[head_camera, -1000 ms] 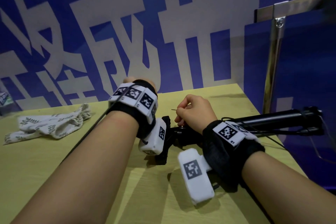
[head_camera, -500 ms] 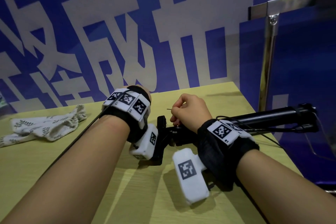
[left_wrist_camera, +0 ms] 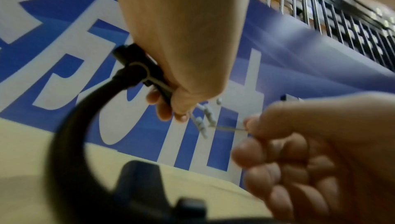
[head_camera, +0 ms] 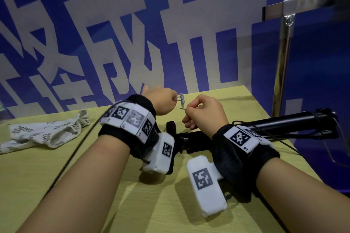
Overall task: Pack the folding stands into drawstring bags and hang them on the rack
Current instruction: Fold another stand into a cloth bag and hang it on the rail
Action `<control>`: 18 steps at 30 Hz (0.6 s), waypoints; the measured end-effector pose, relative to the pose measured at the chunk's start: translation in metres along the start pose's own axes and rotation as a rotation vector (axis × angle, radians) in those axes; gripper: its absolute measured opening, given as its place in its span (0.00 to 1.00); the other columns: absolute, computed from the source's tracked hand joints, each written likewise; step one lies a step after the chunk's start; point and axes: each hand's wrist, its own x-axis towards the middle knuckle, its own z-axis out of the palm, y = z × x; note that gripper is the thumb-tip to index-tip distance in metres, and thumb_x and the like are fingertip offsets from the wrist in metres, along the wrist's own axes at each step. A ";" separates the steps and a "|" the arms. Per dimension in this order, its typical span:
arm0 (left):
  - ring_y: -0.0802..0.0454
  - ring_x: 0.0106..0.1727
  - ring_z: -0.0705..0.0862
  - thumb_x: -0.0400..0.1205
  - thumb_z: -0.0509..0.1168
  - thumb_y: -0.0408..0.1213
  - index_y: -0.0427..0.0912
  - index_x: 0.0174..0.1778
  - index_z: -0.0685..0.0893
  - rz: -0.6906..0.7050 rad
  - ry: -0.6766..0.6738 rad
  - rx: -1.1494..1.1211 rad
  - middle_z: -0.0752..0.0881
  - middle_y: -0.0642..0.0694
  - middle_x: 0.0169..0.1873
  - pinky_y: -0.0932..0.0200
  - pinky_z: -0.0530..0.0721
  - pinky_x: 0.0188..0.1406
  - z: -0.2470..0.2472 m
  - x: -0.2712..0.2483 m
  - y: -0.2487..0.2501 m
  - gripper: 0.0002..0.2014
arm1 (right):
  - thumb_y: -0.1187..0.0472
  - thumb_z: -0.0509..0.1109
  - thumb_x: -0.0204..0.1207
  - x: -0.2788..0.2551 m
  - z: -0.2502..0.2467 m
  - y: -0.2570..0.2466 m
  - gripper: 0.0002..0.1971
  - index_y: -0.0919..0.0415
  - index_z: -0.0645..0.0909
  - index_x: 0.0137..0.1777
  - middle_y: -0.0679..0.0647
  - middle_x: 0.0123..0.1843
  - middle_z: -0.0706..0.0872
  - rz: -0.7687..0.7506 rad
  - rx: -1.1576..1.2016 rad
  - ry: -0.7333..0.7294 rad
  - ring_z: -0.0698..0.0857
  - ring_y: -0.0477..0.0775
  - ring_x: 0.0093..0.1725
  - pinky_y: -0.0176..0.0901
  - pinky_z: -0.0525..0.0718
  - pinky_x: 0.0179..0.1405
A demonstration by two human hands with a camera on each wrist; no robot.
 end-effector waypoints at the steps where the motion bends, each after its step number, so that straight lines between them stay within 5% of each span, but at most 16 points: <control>1: 0.50 0.51 0.69 0.86 0.48 0.36 0.47 0.43 0.72 0.004 0.019 0.024 0.74 0.52 0.36 0.43 0.62 0.69 0.005 -0.001 -0.003 0.10 | 0.71 0.61 0.72 0.001 0.000 0.000 0.07 0.62 0.73 0.36 0.59 0.29 0.85 -0.001 0.012 0.029 0.82 0.53 0.24 0.41 0.82 0.27; 4: 0.51 0.51 0.65 0.85 0.49 0.32 0.45 0.39 0.69 0.000 0.041 -0.133 0.72 0.50 0.37 0.42 0.60 0.69 0.013 -0.003 -0.016 0.10 | 0.71 0.61 0.73 0.003 -0.002 0.001 0.08 0.61 0.73 0.35 0.59 0.29 0.86 0.002 0.053 0.097 0.83 0.54 0.25 0.39 0.83 0.26; 9: 0.45 0.50 0.65 0.83 0.51 0.36 0.46 0.32 0.61 -0.138 0.105 -0.439 0.63 0.50 0.37 0.52 0.61 0.49 0.027 -0.007 -0.029 0.13 | 0.71 0.60 0.74 0.003 -0.003 -0.001 0.08 0.60 0.73 0.36 0.58 0.29 0.86 0.019 0.070 0.099 0.84 0.53 0.26 0.40 0.84 0.29; 14: 0.48 0.55 0.67 0.79 0.55 0.41 0.43 0.44 0.69 -0.123 0.219 -0.713 0.68 0.54 0.44 0.54 0.65 0.53 0.041 -0.005 -0.044 0.05 | 0.71 0.60 0.75 0.004 0.003 0.000 0.06 0.63 0.74 0.39 0.59 0.30 0.86 0.027 0.034 0.073 0.83 0.51 0.25 0.41 0.84 0.30; 18: 0.47 0.60 0.64 0.79 0.56 0.43 0.41 0.54 0.72 -0.185 0.155 -0.760 0.68 0.49 0.54 0.50 0.64 0.62 0.047 -0.006 -0.051 0.12 | 0.72 0.60 0.75 0.003 0.002 -0.001 0.05 0.64 0.74 0.41 0.60 0.31 0.86 0.033 0.035 0.073 0.82 0.49 0.23 0.42 0.85 0.32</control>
